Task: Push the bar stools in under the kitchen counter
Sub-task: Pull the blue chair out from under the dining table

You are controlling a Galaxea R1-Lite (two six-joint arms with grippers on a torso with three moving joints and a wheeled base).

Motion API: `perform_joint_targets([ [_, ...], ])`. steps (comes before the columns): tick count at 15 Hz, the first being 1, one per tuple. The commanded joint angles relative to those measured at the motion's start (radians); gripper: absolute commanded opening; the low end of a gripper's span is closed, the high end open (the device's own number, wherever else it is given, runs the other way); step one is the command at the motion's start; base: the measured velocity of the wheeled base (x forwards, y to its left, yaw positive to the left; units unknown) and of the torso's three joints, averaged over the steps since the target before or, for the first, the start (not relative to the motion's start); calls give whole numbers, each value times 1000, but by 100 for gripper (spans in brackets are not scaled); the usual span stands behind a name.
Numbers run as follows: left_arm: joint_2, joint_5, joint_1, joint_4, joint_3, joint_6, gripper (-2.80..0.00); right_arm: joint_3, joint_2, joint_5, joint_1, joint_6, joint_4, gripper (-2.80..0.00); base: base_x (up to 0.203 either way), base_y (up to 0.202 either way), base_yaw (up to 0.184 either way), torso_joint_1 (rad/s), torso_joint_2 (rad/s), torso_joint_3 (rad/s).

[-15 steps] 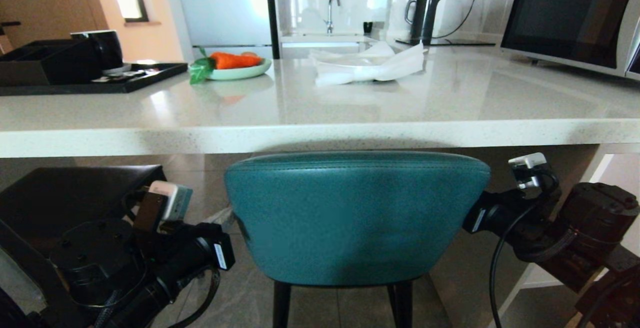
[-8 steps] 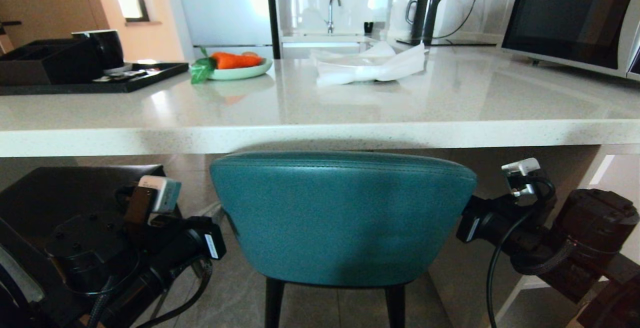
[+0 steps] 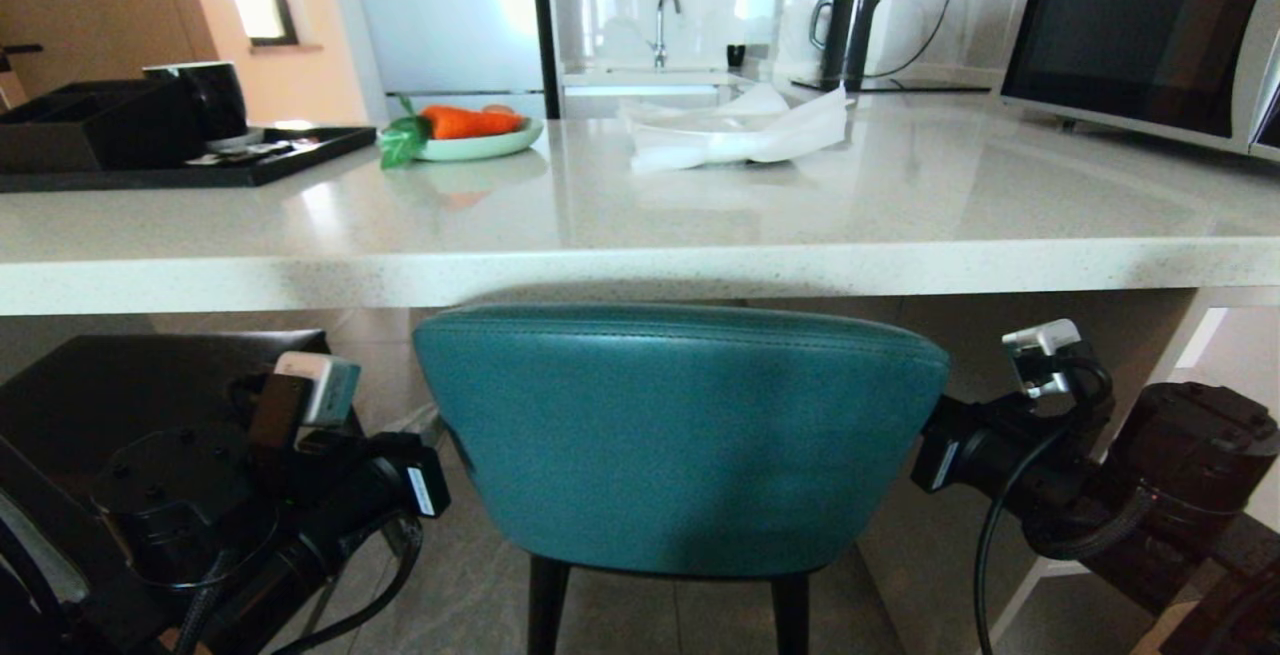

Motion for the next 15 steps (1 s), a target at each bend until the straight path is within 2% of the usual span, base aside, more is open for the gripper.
perform_joint_targets([
  [1, 7, 3, -2, 1, 4, 0, -280, -1, 5, -2, 0, 0, -9, -280, 0, 0, 0, 0, 0, 0],
  [3, 7, 3, -4, 1, 3, 2, -280, -1, 5, -2, 0, 0, -9, -280, -58, 0, 3, 7, 0, -1],
  [10, 7, 3, 2, 1, 4, 2, -280, -4, 15, -2, -5, 2, -9, -280, -191, 0, -2, -2, 1, 4],
  [11, 8, 4, 21, 1, 5, -1, -280, -4, 15, -2, -13, 2, -9, -280, -169, 0, -2, -5, 10, 2],
  [13, 26, -18, 112, 1, 1, -2, -280, -5, 18, -2, -20, 2, -9, -280, -35, 0, -4, -2, -1, 0],
  [14, 44, -75, 175, 1, -1, -3, -280, -4, 20, -2, -23, 2, -9, -280, 0, 0, 0, 0, 0, 0],
  [15, 59, -166, 242, 1, -5, -3, -280, -4, 20, -2, -24, 2, -9, -280, 0, 0, 0, 0, 0, 0],
])
